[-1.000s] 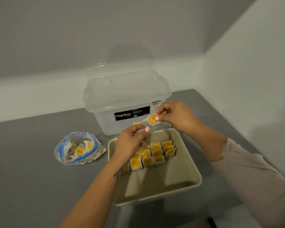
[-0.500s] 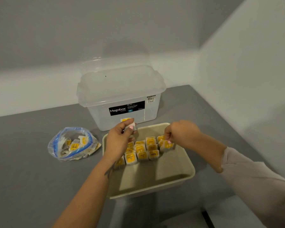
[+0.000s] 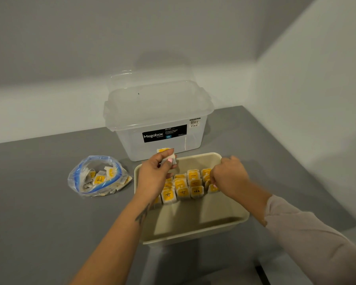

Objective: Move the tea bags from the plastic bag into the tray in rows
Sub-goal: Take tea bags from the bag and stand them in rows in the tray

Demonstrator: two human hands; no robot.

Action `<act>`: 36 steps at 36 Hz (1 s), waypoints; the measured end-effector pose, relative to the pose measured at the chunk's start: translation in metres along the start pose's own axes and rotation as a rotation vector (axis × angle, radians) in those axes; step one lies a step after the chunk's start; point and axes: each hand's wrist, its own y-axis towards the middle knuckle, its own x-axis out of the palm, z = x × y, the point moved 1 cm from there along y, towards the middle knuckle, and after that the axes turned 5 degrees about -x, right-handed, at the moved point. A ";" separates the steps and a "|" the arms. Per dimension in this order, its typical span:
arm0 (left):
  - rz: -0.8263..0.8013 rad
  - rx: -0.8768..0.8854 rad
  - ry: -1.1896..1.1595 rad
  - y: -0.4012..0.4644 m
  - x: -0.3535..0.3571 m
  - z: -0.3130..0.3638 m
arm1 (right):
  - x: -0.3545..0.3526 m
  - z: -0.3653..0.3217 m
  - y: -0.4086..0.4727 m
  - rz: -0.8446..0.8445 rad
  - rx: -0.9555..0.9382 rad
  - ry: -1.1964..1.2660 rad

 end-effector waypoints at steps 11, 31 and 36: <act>-0.009 0.001 0.016 -0.003 0.002 0.002 | -0.003 -0.005 0.001 -0.022 0.008 -0.023; -0.022 0.024 0.056 -0.003 0.005 0.005 | -0.009 -0.004 0.001 0.021 -0.019 -0.002; -0.024 0.022 0.047 -0.002 0.007 0.007 | -0.011 -0.002 0.000 0.049 -0.022 0.033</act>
